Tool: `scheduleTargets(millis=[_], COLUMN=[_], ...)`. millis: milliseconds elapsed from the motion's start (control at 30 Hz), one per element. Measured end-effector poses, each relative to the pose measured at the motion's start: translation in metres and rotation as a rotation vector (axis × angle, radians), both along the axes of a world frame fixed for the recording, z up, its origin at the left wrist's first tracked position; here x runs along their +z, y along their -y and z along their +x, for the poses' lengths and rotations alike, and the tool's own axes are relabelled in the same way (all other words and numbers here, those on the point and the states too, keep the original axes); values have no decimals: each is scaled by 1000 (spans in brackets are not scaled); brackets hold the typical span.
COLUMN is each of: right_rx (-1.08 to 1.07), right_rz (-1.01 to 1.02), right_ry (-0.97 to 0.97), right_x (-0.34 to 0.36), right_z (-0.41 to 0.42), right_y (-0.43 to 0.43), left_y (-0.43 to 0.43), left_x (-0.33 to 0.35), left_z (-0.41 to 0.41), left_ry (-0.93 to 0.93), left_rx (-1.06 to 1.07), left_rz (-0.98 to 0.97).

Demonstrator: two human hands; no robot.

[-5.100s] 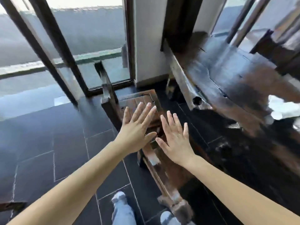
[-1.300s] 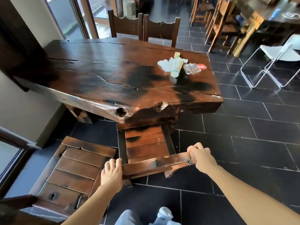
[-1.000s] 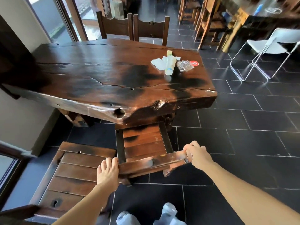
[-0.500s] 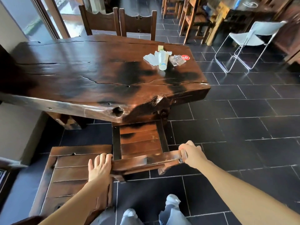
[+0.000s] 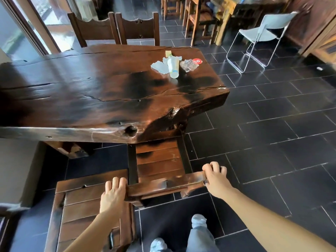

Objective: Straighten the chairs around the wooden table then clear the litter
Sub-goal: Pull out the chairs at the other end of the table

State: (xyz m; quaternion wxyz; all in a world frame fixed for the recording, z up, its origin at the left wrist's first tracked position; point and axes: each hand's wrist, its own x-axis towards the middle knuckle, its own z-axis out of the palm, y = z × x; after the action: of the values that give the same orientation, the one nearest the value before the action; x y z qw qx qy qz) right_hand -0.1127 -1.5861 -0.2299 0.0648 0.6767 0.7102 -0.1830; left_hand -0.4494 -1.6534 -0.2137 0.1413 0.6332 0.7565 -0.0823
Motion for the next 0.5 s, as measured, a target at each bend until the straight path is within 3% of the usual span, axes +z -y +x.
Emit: scheduleTargets(millis=[233, 500], right_rx=[75, 24], right_rz=[-154, -109], right_ry=[-21, -22], right_x=[10, 12], right_z=[8, 3], right_y=[-27, -28], left_y=[-16, -21], left_x=[-5, -5], left_z=[-1, 5], left_ry=[0, 70], left_rx=[-21, 88], left_rz=[-6, -14])
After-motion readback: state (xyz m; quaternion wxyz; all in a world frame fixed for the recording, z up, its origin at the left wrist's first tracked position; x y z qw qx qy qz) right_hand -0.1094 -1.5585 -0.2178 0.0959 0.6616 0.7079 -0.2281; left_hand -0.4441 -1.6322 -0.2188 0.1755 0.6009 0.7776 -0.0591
